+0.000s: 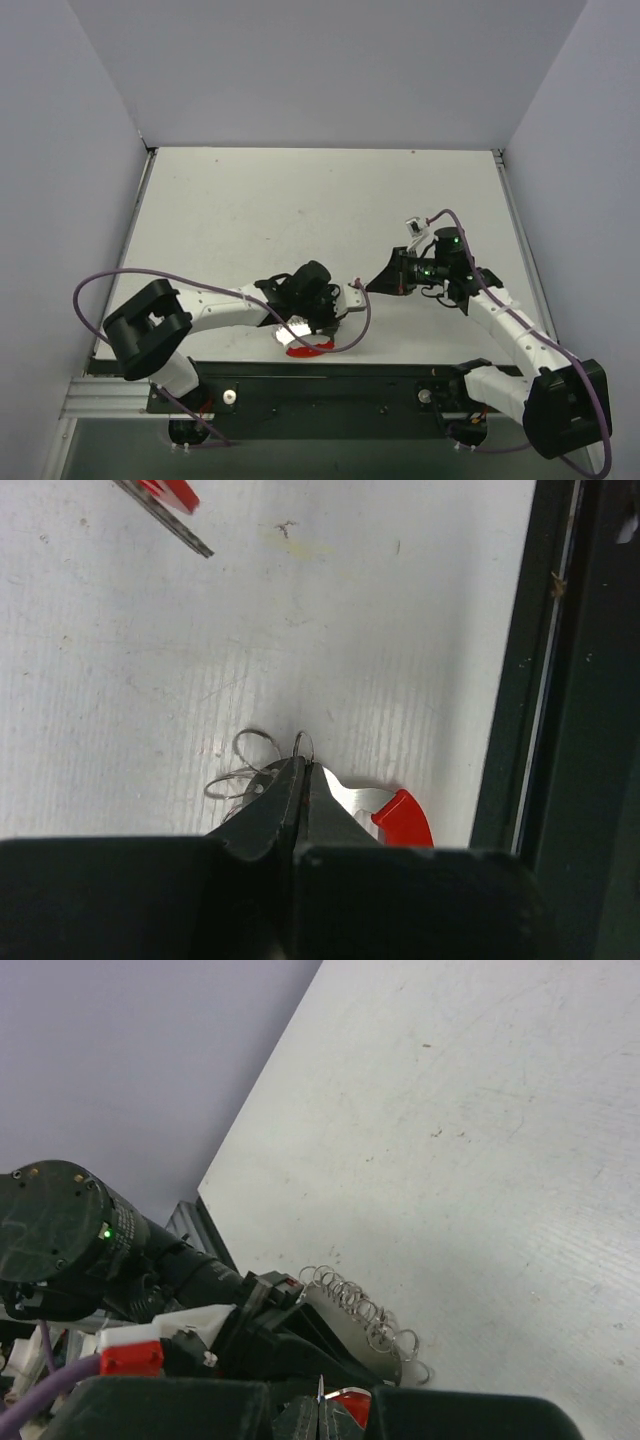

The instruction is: Put the keys on the keyring

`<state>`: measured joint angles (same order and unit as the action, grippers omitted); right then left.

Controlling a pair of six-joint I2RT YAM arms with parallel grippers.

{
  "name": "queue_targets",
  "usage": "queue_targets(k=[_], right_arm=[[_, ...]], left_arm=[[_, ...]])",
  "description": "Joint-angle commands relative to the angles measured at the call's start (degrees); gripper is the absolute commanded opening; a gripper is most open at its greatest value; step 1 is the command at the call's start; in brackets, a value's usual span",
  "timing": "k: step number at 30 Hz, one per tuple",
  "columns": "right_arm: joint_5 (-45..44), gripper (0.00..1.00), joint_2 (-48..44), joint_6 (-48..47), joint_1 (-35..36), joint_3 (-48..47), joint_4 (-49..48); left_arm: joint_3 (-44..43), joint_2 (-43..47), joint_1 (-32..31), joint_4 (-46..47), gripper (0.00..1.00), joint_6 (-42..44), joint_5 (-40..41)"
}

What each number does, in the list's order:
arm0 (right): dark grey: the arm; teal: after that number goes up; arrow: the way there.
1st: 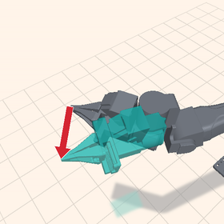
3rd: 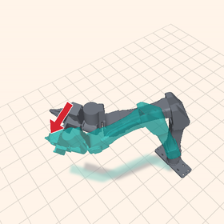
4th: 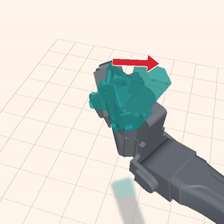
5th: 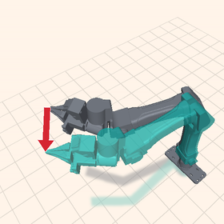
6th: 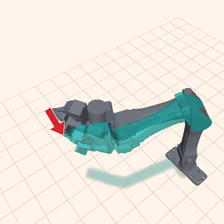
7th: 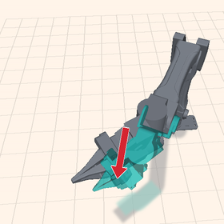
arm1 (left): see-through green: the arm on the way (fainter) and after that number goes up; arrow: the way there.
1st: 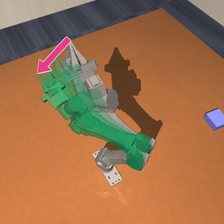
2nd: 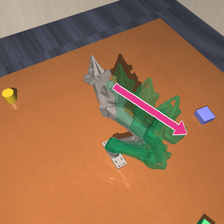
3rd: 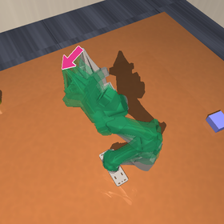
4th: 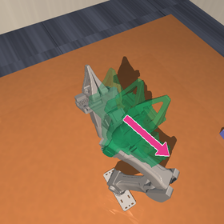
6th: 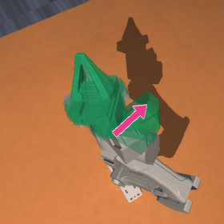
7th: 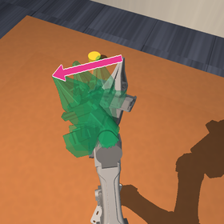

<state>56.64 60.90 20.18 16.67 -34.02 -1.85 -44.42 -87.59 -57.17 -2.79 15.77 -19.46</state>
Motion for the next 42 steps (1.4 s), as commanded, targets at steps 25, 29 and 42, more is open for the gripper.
queue_targets(k=[25,29,42], right_arm=[[-4.60,0.00,10.72,-1.55,1.35,-0.87,0.43],[-7.59,0.00,15.81,-0.76,1.53,-2.80,3.24],[-25.25,0.82,8.55,-7.00,12.94,-5.80,12.22]], left_arm=[[2.32,2.42,8.65,12.19,0.67,-28.42,-11.03],[3.29,3.39,9.26,11.40,0.66,-29.13,-10.07],[5.39,8.48,15.24,12.54,0.66,-30.97,-10.94]])
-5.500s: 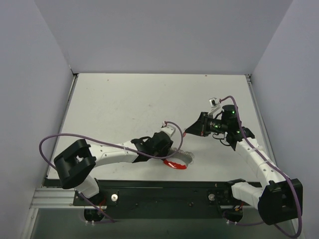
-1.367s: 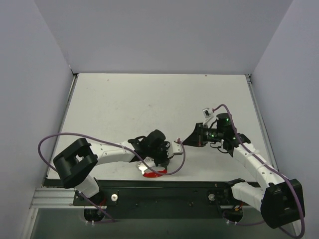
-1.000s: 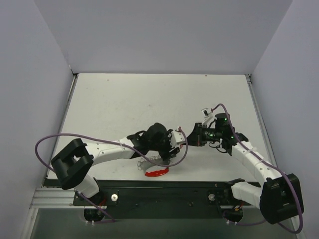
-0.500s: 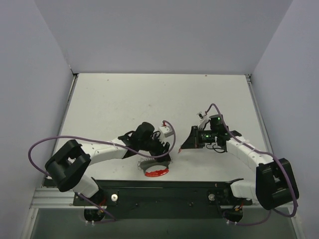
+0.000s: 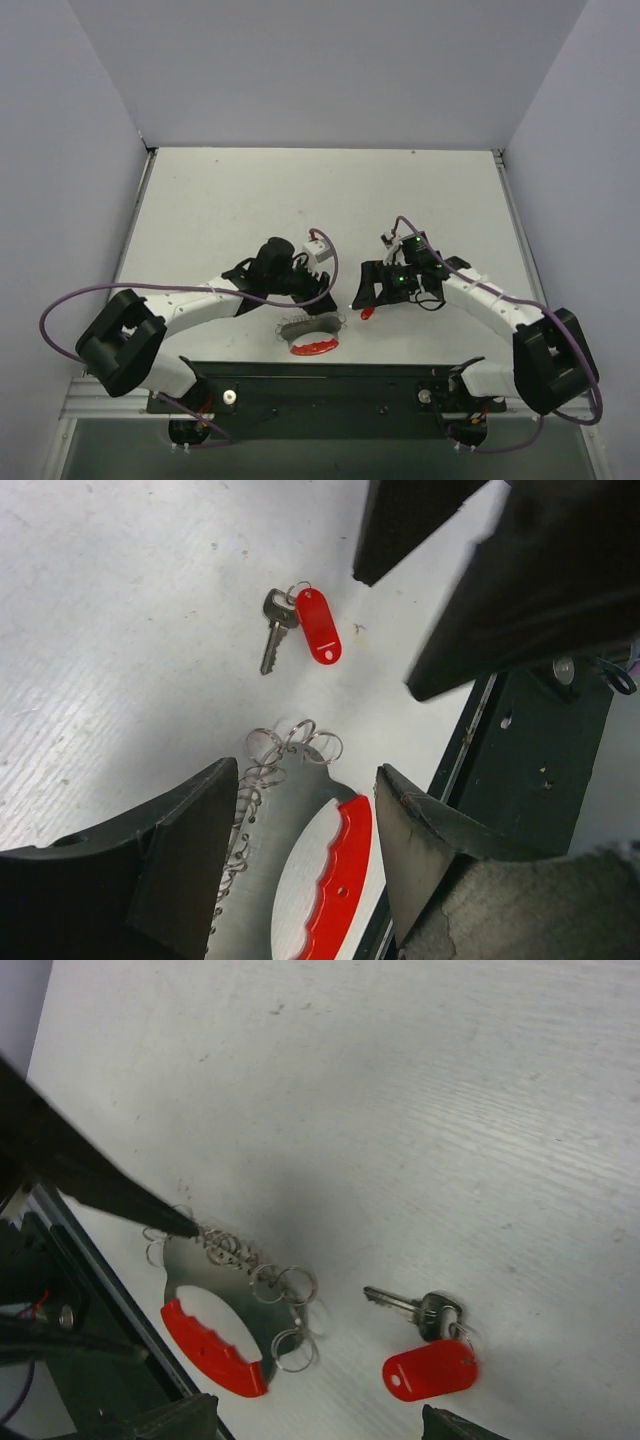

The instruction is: Put the keys on the keyring

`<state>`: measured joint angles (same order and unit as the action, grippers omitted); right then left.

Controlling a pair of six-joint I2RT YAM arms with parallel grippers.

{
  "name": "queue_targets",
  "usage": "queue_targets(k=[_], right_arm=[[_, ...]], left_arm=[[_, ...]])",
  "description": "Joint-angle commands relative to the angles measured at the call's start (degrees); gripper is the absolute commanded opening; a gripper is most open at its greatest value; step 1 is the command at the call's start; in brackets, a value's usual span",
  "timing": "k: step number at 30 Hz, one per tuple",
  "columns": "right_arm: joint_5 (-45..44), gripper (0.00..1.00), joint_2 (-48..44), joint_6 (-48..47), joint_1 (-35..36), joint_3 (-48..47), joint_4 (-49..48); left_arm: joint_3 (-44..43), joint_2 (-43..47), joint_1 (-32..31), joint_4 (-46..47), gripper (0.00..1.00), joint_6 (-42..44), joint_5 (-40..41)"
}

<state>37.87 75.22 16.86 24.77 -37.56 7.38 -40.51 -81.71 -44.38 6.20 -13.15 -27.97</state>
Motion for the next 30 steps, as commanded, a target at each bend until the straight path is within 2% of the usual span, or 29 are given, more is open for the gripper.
queue_targets(k=[1,5,9,13,20,24,28,30], right_arm=[[-9.80,0.82,-6.22,-4.20,6.06,-2.25,3.08],[-18.69,0.75,-4.91,-7.71,13.35,-2.17,4.40],[-24.67,0.68,0.70,-8.78,21.96,-4.27,4.93],[-27.41,0.62,5.90,-9.04,25.40,-7.52,6.42],[-30.04,0.57,11.34,-9.13,27.78,-10.25,6.34],[-29.60,0.45,15.38,-9.39,28.13,-11.66,5.64],[-29.69,0.40,18.03,-9.65,28.22,-13.15,4.84],[-29.96,0.33,19.52,-9.66,28.22,-13.50,4.66]], left_arm=[[2.01,2.96,3.07,4.60,0.66,-3.19,-3.58],[4.03,4.54,6.58,6.72,0.66,-7.41,-5.51],[6.41,7.26,9.04,9.62,0.66,-9.88,-7.19],[7.38,9.64,10.45,9.36,0.66,-10.67,-7.10],[8.43,11.31,11.51,8.31,0.66,-10.50,-7.45],[8.69,11.84,11.60,8.13,0.66,-10.41,-7.72],[8.96,12.28,11.69,7.69,0.66,-10.41,-7.72],[8.96,12.80,11.77,7.34,0.66,-10.23,-7.63]])
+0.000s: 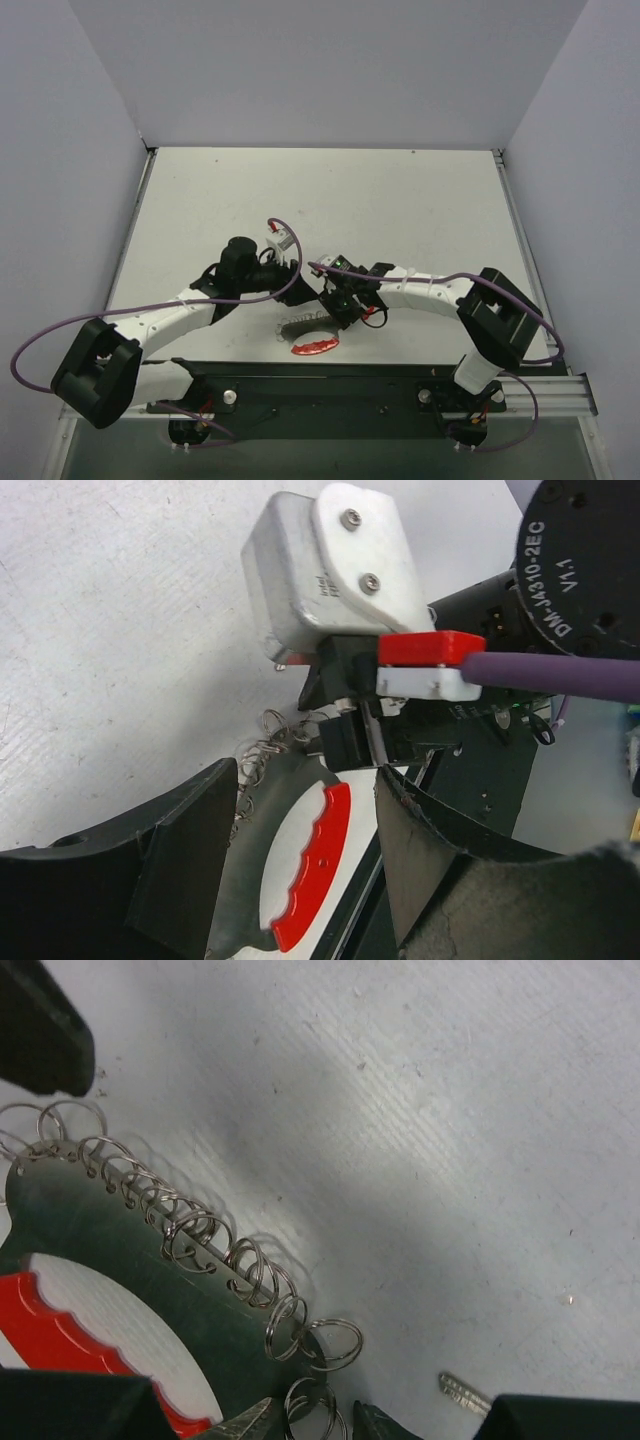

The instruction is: Put the keys on the keyring

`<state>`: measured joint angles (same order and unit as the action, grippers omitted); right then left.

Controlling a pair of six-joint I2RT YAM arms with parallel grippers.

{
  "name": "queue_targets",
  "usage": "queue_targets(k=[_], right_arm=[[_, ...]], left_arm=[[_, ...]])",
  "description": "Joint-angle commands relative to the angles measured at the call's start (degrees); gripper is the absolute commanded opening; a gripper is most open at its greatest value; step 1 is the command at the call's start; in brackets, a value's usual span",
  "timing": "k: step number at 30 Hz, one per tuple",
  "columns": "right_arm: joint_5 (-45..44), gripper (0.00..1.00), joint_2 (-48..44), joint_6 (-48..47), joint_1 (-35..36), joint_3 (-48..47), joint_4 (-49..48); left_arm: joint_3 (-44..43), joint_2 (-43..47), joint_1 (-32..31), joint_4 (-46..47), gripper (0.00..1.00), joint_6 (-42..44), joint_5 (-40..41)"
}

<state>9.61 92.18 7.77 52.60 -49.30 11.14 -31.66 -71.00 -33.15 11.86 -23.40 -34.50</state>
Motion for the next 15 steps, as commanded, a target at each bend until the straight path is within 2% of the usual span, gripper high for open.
queue_targets(k=[1,2,5,11,15], right_arm=[[-1.52,0.27,2.91,-0.56,0.40,-1.85,0.64],[-1.35,0.14,3.35,-0.56,0.31,-2.03,0.38],[-0.56,0.00,3.01,-0.83,0.40,-2.38,0.55],[2.08,0.00,-4.18,-1.96,-0.13,-2.29,2.39],[9.08,0.00,-9.73,-2.67,-1.88,-3.87,3.37]], left_arm=[[0.02,2.18,0.54,1.50,0.66,-0.07,-0.92],[0.02,2.36,0.54,1.50,0.66,-0.07,-0.92],[-0.07,2.71,0.63,1.06,0.66,0.11,-0.66],[0.19,6.21,0.63,-1.05,0.66,0.72,1.45],[0.55,9.30,0.63,-0.87,0.66,0.81,0.84]])
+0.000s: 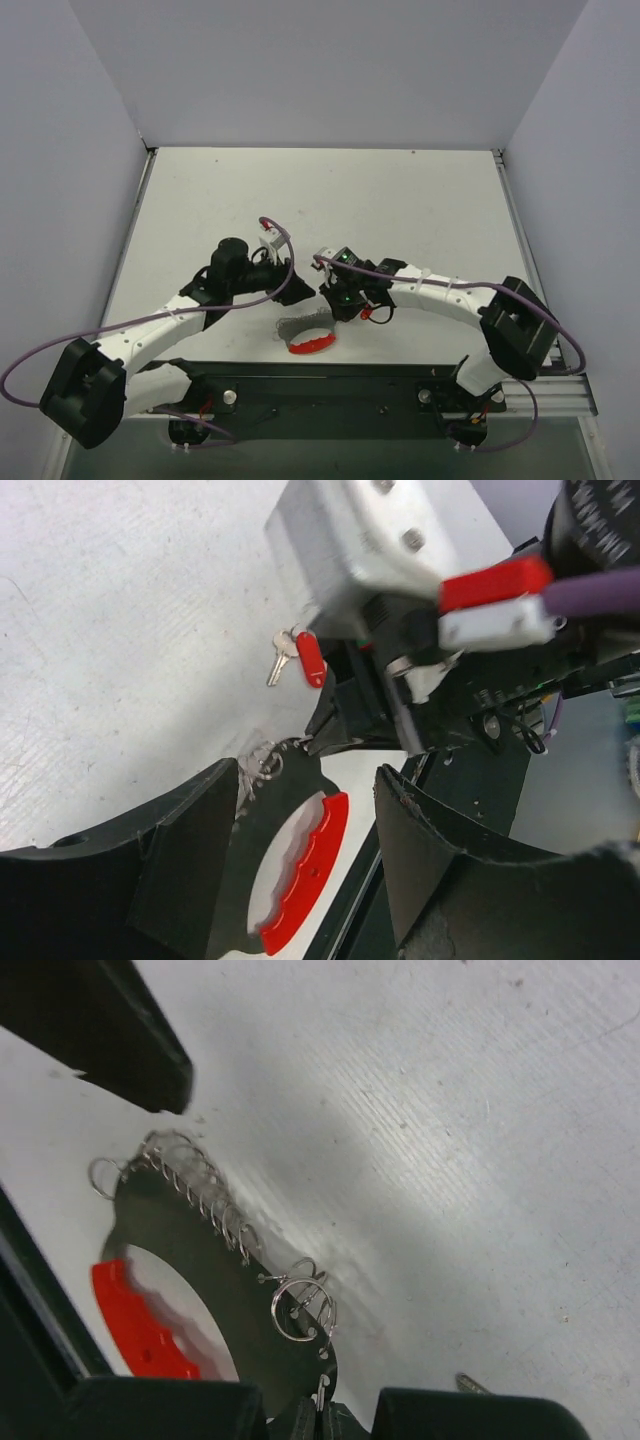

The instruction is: Put the keys on the keyring

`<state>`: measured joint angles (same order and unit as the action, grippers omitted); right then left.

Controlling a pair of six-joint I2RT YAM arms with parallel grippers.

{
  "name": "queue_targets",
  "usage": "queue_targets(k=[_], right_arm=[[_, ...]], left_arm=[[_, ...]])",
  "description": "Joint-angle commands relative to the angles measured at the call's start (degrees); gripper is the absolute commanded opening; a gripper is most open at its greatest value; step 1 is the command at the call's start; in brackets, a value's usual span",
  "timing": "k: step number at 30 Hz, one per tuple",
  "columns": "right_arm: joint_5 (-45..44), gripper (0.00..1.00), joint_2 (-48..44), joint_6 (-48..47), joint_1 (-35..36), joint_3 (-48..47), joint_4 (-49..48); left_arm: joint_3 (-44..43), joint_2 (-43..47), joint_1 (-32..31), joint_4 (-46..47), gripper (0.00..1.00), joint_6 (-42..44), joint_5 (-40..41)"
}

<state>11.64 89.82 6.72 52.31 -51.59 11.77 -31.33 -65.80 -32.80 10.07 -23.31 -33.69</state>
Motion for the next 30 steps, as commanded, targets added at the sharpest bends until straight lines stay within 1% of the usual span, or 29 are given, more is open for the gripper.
queue_targets(k=[1,3,4,5,6,7,8,9,11,17,18,23,26,28,30], right_arm=[[8.91,0.00,-8.42,-1.62,-2.38,-1.67,2.64],[13.65,0.00,-11.33,-1.36,-5.54,-1.67,1.33],[19.94,0.00,-12.29,-1.45,-6.69,-1.23,0.63],[22.35,0.00,-14.13,-1.27,-8.79,-1.14,-0.77],[24.38,0.00,-15.02,-1.27,-9.59,-1.05,-1.31],[28.31,0.00,-15.81,-1.36,-10.30,-1.14,-1.83],[29.92,0.00,-16.86,-1.27,-10.65,-1.58,-2.27],[31.76,0.00,-17.22,-1.18,-11.52,-2.02,-2.36],[35.45,0.00,-18.18,-1.01,-11.88,-3.25,-3.06],[41.35,0.00,-20.47,2.06,-12.67,-4.39,-8.15],[42.66,0.00,-20.74,2.59,-12.94,-4.39,-8.95],[46.01,0.00,-23.02,5.84,-15.13,-4.92,-14.05],[46.11,0.00,-23.64,5.85,-16.10,-5.45,-13.97],[46.46,0.00,-23.81,5.85,-16.72,-5.45,-14.23],[46.54,0.00,-24.17,5.94,-17.33,-5.62,-14.32]], left_arm=[[0.48,4.62,0.28,1.53,0.66,0.72,-1.01],[1.01,6.12,0.28,4.07,0.66,0.02,-1.98],[1.62,6.47,0.28,5.04,0.66,-0.50,-3.21],[2.06,6.91,0.28,6.44,0.66,-1.03,-3.74],[2.33,7.09,0.19,9.42,0.66,-1.73,-4.79],[3.20,7.26,0.10,11.88,0.66,-3.48,-7.07],[3.73,7.79,0.19,14.60,0.65,-4.89,-8.05],[4.34,8.23,0.10,19.68,0.65,-6.29,-8.58],[5.14,8.67,0.01,23.67,0.65,-9.20,-9.20],[1.81,7.27,-0.69,24.65,0.63,-8.68,-9.55],[1.63,6.83,-0.86,25.96,0.62,-9.12,-10.07],[0.48,2.35,-2.36,26.06,0.61,-9.21,-11.04],[2.41,2.17,-2.45,30.35,0.61,-11.31,-12.71],[2.59,2.60,-2.45,31.25,0.58,-11.67,-14.20],[2.59,3.13,-2.45,30.46,0.45,-11.49,-14.99]])
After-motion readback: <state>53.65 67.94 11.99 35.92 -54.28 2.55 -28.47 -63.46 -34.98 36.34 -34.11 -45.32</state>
